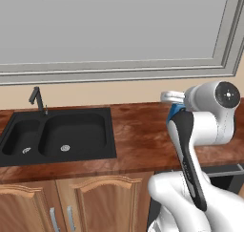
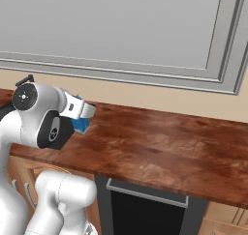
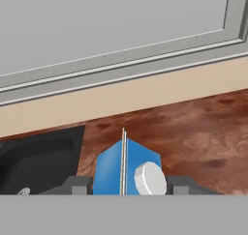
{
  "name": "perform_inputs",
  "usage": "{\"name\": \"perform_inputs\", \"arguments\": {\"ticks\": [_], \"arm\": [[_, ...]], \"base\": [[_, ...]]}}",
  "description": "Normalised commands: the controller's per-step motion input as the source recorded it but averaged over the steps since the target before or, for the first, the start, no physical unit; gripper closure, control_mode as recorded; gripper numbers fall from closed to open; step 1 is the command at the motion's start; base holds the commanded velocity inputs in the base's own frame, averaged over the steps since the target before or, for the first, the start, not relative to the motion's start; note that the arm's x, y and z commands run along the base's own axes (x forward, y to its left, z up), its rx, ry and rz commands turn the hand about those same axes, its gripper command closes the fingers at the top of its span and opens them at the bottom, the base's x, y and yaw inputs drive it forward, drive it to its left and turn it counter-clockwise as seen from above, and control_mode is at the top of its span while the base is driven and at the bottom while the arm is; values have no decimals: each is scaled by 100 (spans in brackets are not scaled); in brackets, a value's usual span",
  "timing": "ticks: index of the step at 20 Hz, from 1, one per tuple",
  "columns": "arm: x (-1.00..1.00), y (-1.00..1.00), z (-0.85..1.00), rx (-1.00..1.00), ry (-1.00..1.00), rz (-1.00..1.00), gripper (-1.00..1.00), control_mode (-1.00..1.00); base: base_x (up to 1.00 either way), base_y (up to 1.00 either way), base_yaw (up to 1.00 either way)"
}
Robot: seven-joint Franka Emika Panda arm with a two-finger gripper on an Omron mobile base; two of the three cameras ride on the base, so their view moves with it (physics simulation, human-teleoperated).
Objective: Gather the eggs and milk located in the vicinity of the sink area and place them right next to the bowl.
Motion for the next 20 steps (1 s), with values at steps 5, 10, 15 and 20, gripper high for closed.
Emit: {"name": "perform_inputs", "arguments": {"ticks": [5, 10, 15, 20], "arm": [[0, 0, 0, 0, 0, 0, 100, 100], [0, 0, 0, 0, 0, 0, 100, 100], [0, 0, 0, 0, 0, 0, 100, 100], [0, 0, 0, 0, 0, 0, 100, 100]], "base": [[0, 10, 0], [-10, 30, 0], [-17, 47, 0], [-22, 54, 0]]}}
